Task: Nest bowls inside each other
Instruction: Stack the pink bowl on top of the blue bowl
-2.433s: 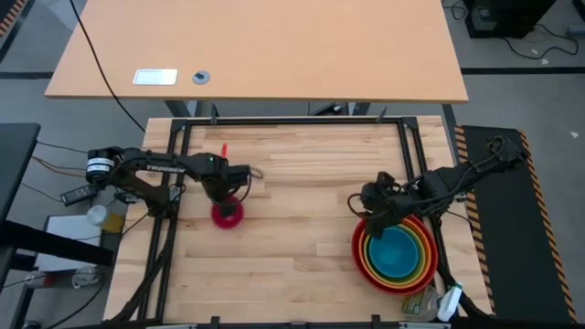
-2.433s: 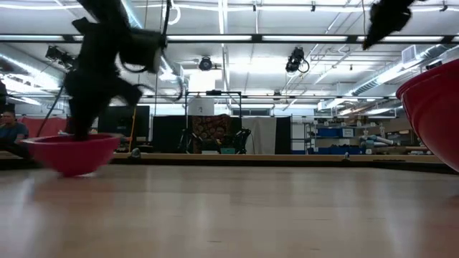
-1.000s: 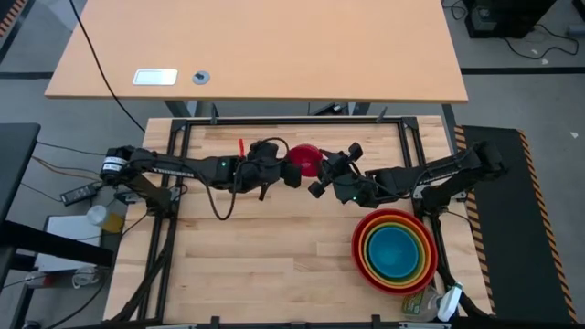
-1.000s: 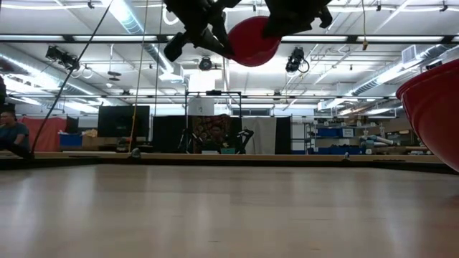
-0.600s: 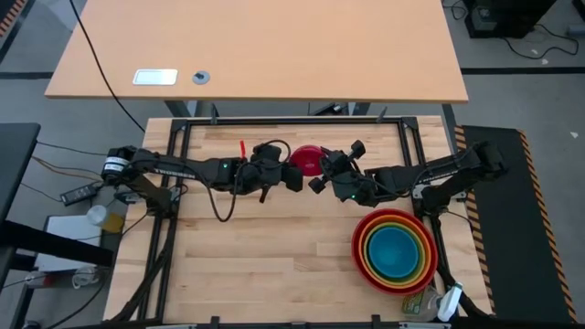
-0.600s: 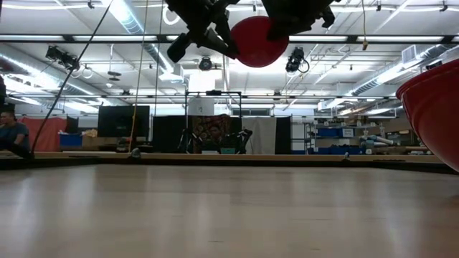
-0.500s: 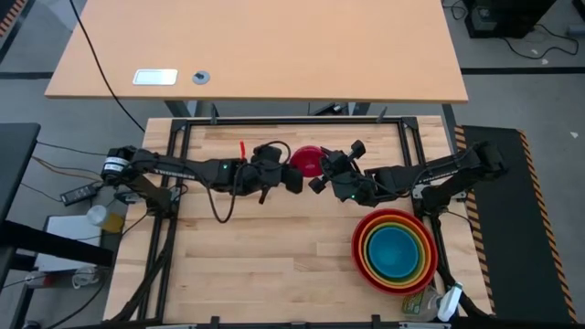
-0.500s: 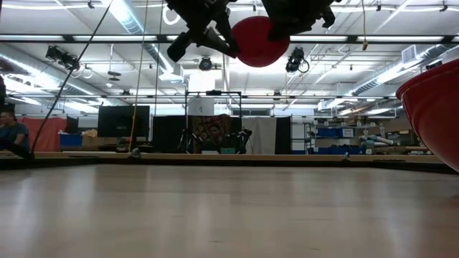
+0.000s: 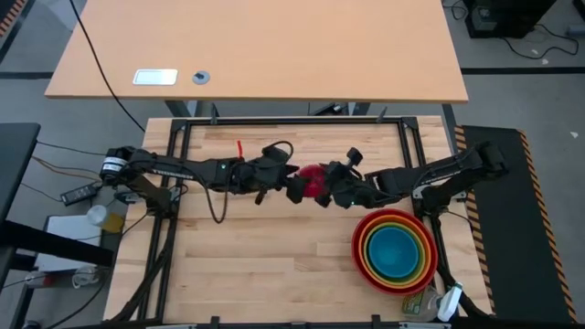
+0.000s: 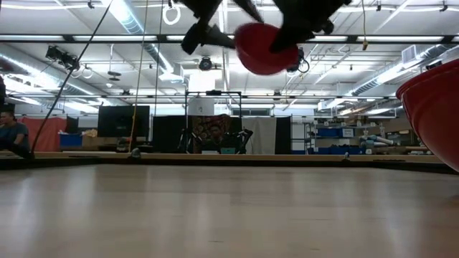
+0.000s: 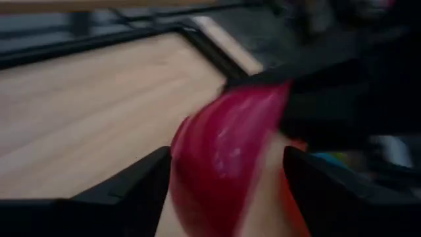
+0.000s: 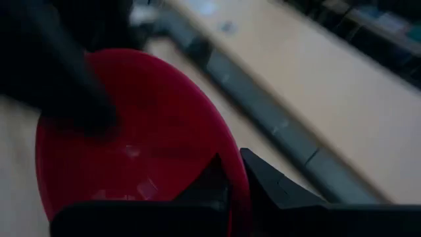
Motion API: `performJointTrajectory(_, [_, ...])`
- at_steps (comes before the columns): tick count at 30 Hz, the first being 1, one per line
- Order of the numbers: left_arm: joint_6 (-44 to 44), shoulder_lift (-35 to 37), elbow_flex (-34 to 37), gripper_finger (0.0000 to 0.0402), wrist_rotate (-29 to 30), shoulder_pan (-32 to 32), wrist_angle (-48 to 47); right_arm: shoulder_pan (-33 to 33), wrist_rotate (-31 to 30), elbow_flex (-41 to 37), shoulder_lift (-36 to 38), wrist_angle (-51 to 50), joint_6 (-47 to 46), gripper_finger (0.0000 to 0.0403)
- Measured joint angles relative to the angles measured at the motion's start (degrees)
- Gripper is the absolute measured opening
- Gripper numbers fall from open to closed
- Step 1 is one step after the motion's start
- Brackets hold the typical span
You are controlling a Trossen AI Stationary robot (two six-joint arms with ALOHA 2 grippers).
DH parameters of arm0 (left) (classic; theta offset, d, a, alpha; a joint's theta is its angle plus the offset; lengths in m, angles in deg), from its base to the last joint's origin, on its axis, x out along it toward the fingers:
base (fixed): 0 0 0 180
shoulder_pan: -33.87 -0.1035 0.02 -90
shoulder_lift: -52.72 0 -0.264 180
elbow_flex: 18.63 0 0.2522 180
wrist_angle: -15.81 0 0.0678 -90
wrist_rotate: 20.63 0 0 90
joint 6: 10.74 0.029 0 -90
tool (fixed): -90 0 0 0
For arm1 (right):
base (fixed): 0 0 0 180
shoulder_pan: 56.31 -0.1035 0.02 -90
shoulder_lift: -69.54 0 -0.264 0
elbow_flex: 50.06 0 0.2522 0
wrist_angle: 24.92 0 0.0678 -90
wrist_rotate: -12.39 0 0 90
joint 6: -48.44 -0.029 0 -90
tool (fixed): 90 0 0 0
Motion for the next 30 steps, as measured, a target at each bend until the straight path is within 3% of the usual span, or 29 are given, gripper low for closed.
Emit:
performJointTrajectory(4, [3.25, 2.45, -0.22, 0.0313, -8.55, 0.05, 0.60, -0.84, 8.10, -0.09, 4.35, -12.60, -7.79, 0.0032])
performJointTrajectory(7, [6.46, 3.74, -0.15, 0.0315, -12.75, 0.08, -0.42, -0.84, 20.50, -0.02, 9.09, -20.81, -10.18, 0.0032])
performJointTrajectory(12, [9.90, 5.93, -0.11, 0.0315, -13.13, -0.04, -0.10, -1.44, 45.10, -0.02, 15.26, -35.63, -9.03, 0.0032])
performJointTrajectory(15, [11.54, 5.95, -0.09, 0.0315, -13.15, -0.61, -0.56, -3.93, 53.97, -0.04, 16.48, -44.66, -8.29, 0.0032])
performJointTrajectory(21, [11.78, 5.96, -0.09, 0.0315, -13.11, -1.38, -1.44, -13.81, 54.18, -0.85, 16.15, -49.94, -10.08, 0.0032])
performJointTrajectory(30, [11.78, 5.93, -0.07, 0.0315, -13.13, -1.38, -1.81, -24.29, 43.35, -7.46, 10.91, -47.03, -22.22, 0.0035])
